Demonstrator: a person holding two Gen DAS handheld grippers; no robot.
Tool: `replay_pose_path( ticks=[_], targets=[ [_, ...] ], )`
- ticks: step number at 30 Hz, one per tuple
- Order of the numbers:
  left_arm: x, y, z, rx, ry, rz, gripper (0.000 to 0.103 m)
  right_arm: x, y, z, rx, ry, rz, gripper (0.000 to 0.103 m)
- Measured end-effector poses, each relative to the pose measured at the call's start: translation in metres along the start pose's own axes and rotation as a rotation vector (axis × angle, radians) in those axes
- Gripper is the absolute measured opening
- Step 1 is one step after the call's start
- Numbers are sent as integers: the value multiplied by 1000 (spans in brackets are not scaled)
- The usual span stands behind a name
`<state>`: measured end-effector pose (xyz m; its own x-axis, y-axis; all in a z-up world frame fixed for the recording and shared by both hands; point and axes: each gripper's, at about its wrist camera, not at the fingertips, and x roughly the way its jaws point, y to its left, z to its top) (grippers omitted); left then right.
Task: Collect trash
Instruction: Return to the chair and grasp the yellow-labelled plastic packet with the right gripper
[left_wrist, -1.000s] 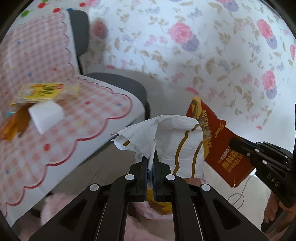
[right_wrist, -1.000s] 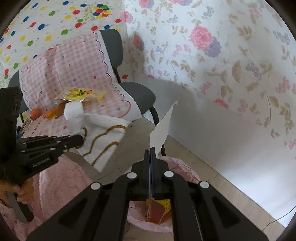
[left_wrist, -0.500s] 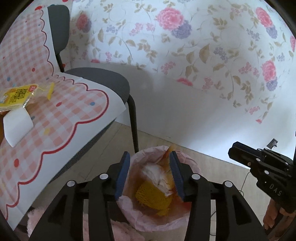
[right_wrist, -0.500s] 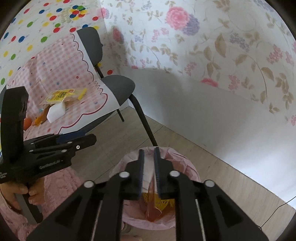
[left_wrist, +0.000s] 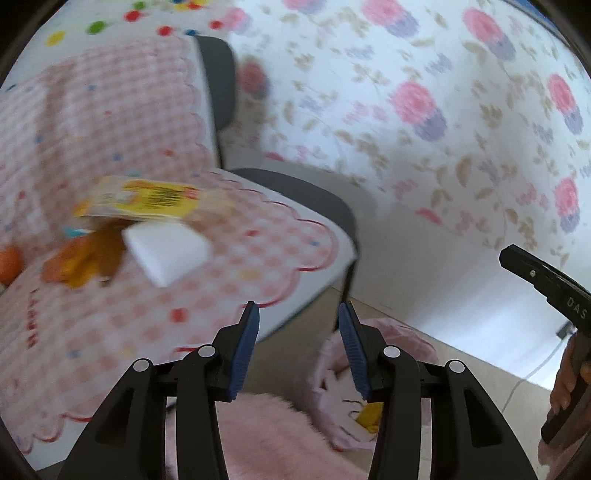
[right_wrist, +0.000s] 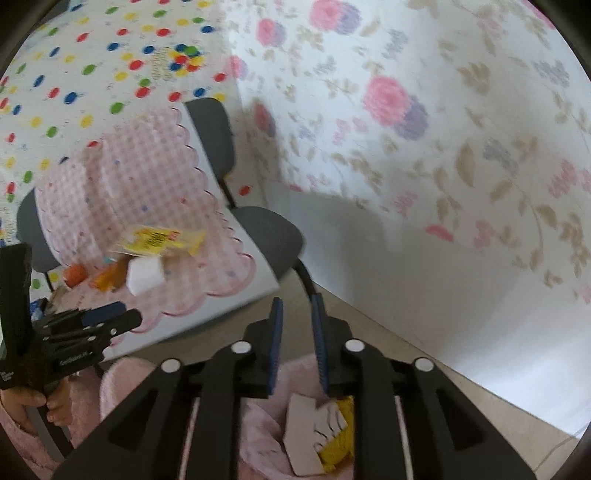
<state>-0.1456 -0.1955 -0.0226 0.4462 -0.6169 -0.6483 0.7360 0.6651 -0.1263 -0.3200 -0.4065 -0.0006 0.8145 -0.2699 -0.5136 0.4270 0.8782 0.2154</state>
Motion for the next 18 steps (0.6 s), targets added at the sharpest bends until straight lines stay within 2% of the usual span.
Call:
replay_pose_path(
  ticks=[5, 13, 18],
  targets=[
    [-27, 47, -2, -72, -13, 101, 47, 22, 33, 16, -54, 16, 79, 29],
    [-63, 129, 2, -224, -44, 286, 48, 64, 112, 38, -207, 81, 214, 29],
    [-66, 166, 8, -277, -45, 366, 56, 96, 158, 48, -298, 116, 264, 33]
  ],
)
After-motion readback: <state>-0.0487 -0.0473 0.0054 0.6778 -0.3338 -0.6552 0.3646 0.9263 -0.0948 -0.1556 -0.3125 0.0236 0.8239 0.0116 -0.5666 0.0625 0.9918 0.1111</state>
